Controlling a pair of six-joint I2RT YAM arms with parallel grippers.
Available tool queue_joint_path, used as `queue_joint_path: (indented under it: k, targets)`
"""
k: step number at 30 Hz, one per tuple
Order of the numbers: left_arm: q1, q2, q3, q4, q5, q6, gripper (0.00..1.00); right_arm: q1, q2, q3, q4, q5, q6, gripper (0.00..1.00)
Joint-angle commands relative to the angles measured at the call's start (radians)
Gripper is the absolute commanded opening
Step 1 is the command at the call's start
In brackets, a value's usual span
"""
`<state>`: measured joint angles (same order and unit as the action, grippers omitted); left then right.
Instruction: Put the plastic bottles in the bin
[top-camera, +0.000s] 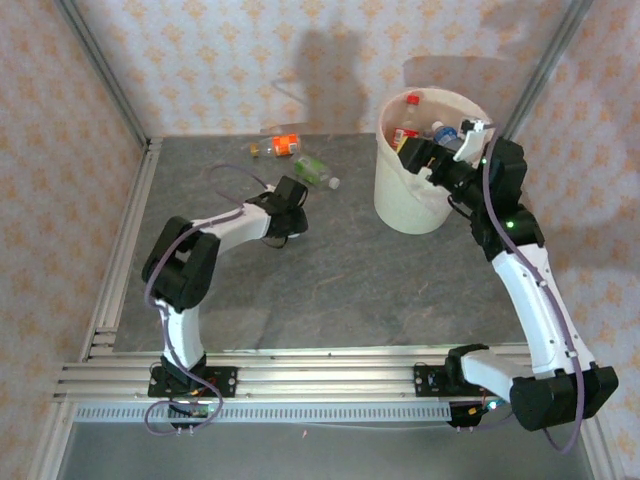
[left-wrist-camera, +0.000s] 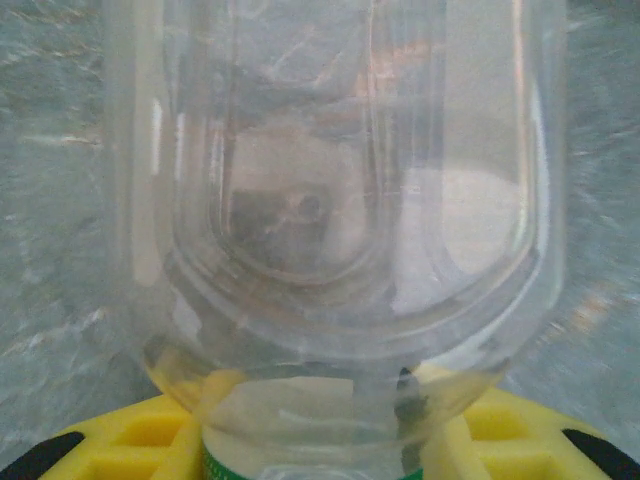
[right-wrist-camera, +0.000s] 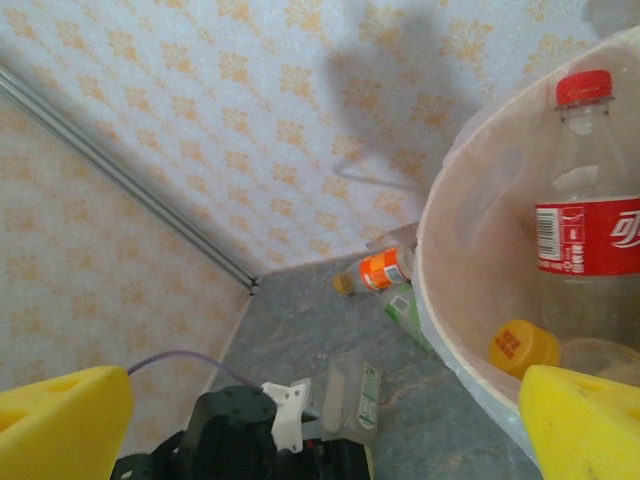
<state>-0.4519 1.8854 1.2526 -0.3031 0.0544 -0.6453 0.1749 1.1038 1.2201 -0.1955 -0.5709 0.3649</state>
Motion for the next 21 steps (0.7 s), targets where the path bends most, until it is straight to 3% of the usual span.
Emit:
queue_joint_path:
  k: [1, 6, 10, 15, 21]
  targets:
    - [-0.012, -0.161, -0.01, 0.042, 0.013, 0.02, 0.22, 0.02, -0.034, -0.042, 0.116, 0.036, 0.07, 0.99]
    - [-0.046, -0.346, -0.016, 0.025, 0.0, 0.09, 0.21, 0.023, -0.035, -0.048, 0.126, 0.053, 0.11, 0.99]
    - [-0.055, -0.438, 0.0, 0.016, 0.087, 0.17, 0.21, 0.023, -0.016, -0.028, 0.112, 0.048, 0.142, 0.99]
    - [-0.083, -0.487, 0.036, 0.004, 0.181, 0.229, 0.17, 0.033, 0.019, 0.004, 0.121, -0.006, 0.187, 0.99]
    - [-0.147, -0.48, 0.091, 0.0, 0.249, 0.322, 0.16, 0.127, 0.063, 0.027, 0.152, -0.063, 0.127, 0.99]
